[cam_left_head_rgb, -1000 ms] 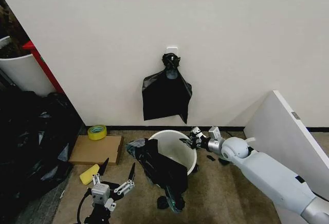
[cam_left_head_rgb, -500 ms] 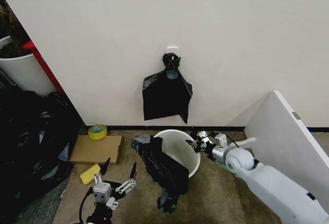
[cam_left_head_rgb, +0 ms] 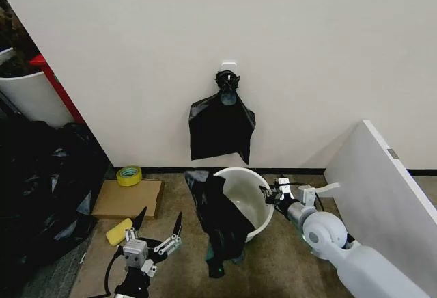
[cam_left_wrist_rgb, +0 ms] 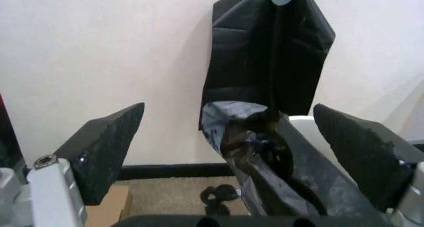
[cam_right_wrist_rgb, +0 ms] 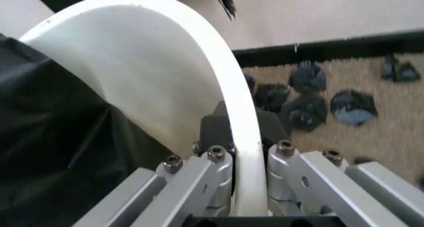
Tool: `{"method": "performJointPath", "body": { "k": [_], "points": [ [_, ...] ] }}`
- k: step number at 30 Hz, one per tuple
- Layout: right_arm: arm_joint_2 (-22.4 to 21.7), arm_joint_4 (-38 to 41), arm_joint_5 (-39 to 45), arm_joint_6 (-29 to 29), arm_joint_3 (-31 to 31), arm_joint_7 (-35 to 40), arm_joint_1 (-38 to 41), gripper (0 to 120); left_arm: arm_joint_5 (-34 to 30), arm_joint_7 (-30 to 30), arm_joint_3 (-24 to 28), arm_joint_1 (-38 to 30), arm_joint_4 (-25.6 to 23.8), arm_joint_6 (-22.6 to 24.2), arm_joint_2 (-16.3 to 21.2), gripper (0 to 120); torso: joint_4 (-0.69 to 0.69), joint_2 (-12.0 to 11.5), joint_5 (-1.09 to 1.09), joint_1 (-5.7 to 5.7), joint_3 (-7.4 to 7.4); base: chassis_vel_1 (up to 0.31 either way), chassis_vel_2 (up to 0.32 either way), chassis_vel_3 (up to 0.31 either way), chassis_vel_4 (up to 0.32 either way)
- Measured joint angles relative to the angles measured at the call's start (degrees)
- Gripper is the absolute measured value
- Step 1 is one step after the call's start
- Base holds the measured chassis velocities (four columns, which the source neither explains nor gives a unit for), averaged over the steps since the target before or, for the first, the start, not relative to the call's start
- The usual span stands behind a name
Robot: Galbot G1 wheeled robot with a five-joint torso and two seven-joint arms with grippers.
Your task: Place the garbage bag over the trash bin.
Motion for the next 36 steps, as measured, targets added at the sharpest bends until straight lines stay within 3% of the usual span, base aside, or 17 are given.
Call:
{"method": "performJointPath", "body": {
  "k": [14,29,36],
  "points": [
    [8.3,1.5,0.1,0.7,0.6,12.3,-5.1,1,-0.3,-0.4,-1.2,0.3,-0.6,0.0,-0.6,100,0.00,0.0,0.00,0.00,0.00,0.000,0.000,0.000,0.000],
    [10.8,-1.7,-4.2,3.2,-1.7,10.9,-5.2,1,0.1,-0.6,-0.9,0.1,-0.3,0.0,-1.2,100,-0.01,0.0,0.00,0.00,-0.01,0.000,0.000,0.000,0.000],
    [10.2,-1.7,-4.7,3.4,-1.1,10.6,-5.2,21,0.1,-0.6,-0.5,-0.1,-0.2,-0.1,-1.4,100,0.01,0.0,0.03,0.00,0.00,0.000,0.000,0.000,0.000]
  ]
}}
